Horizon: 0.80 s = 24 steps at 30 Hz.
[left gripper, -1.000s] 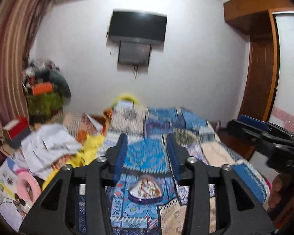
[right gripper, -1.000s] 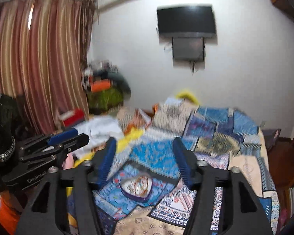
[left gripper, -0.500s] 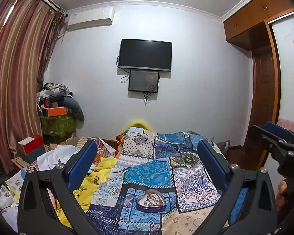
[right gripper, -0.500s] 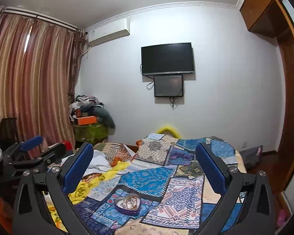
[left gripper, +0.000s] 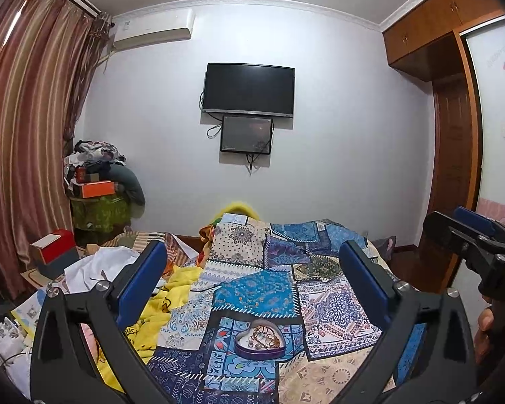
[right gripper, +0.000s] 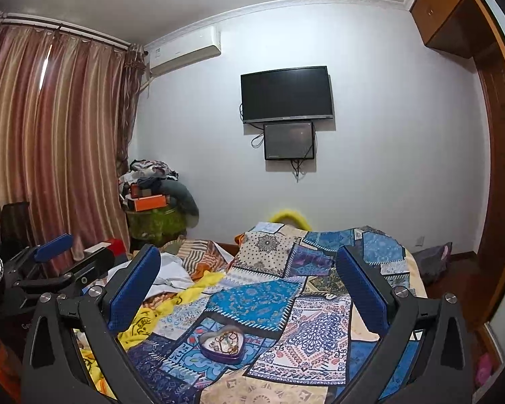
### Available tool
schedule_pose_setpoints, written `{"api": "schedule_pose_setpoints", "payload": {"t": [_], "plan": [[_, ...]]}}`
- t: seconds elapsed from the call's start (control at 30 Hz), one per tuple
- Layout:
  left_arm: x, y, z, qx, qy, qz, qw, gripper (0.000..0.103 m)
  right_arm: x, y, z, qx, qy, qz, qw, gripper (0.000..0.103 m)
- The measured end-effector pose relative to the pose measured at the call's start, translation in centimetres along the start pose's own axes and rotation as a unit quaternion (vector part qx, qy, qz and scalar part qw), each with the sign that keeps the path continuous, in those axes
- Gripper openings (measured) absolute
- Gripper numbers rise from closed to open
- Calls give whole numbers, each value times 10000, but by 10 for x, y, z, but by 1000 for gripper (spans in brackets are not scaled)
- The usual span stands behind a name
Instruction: Organize jewelry
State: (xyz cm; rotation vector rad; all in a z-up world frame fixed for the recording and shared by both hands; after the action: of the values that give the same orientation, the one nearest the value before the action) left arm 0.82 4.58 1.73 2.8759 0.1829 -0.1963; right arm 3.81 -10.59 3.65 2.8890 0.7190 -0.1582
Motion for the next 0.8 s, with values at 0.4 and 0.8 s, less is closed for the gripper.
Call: {"api": "schedule_pose_setpoints", "payload": {"t": [0.4, 0.8], "plan": [[7, 1, 3, 1, -105, -35, 9999, 103, 2, 0, 2, 13, -123, -44, 9999, 103], [11, -2, 6, 1, -180, -26, 9998, 103, 5, 2, 4, 84, -239, -100, 9996, 103]]}}
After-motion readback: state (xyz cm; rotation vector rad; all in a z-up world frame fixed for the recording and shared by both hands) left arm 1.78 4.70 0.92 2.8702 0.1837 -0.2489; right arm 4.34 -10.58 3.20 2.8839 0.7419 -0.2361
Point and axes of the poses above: each gripper's, at about its wrist camera, not at the fingertips, and x roughly the way its jaws point, y to its right, z to its underside, the point moved 3 cm from there along x, roughly the way its jaws point, and after that the axes turned 10 degrees about -x, right-handed, at the moved point
